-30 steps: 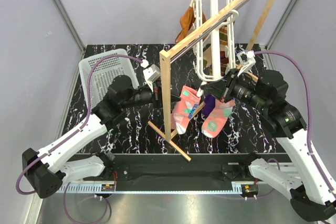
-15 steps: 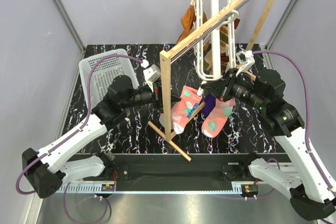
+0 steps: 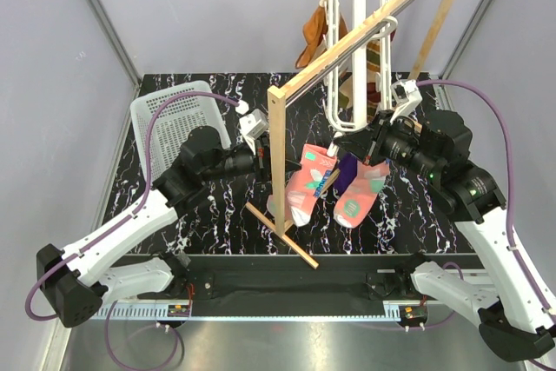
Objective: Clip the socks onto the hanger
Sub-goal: Clamp the sock onto the hanger.
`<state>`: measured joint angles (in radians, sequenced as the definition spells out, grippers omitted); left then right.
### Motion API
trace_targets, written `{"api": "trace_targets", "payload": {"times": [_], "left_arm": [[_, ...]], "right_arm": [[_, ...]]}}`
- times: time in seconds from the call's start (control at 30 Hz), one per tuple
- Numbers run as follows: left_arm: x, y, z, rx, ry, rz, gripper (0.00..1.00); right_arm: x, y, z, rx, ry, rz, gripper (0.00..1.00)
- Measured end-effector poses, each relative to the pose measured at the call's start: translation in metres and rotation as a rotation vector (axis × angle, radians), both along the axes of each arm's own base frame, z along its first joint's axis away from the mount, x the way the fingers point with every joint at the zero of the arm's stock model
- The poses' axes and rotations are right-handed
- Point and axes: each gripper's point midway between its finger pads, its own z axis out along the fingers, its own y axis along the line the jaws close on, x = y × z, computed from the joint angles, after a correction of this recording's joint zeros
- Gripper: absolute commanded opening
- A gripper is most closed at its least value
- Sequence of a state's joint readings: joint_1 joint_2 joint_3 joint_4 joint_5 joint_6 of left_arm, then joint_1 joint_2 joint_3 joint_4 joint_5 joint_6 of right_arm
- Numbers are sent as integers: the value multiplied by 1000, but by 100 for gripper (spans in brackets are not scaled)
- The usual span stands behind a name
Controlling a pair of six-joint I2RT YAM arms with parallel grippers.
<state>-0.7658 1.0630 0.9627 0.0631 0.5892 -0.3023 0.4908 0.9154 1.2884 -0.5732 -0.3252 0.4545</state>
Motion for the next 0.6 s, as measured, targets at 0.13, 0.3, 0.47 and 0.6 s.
{"api": "trace_targets", "payload": {"times": [0.13, 0.3, 0.47, 0.6], "left_arm": [[0, 0, 0, 0, 1, 2, 0], [3, -8, 2, 8, 9, -6, 0], [4, -17, 0, 17, 22, -20, 0], [3, -20, -1, 21, 28, -24, 0]], "right_arm": [[-1, 1, 1, -1, -4, 7, 0], [-5, 4, 5, 13, -16, 35, 0], [-8, 6, 10, 26, -30, 60, 0], [-8, 6, 10, 26, -30, 61, 0]]}}
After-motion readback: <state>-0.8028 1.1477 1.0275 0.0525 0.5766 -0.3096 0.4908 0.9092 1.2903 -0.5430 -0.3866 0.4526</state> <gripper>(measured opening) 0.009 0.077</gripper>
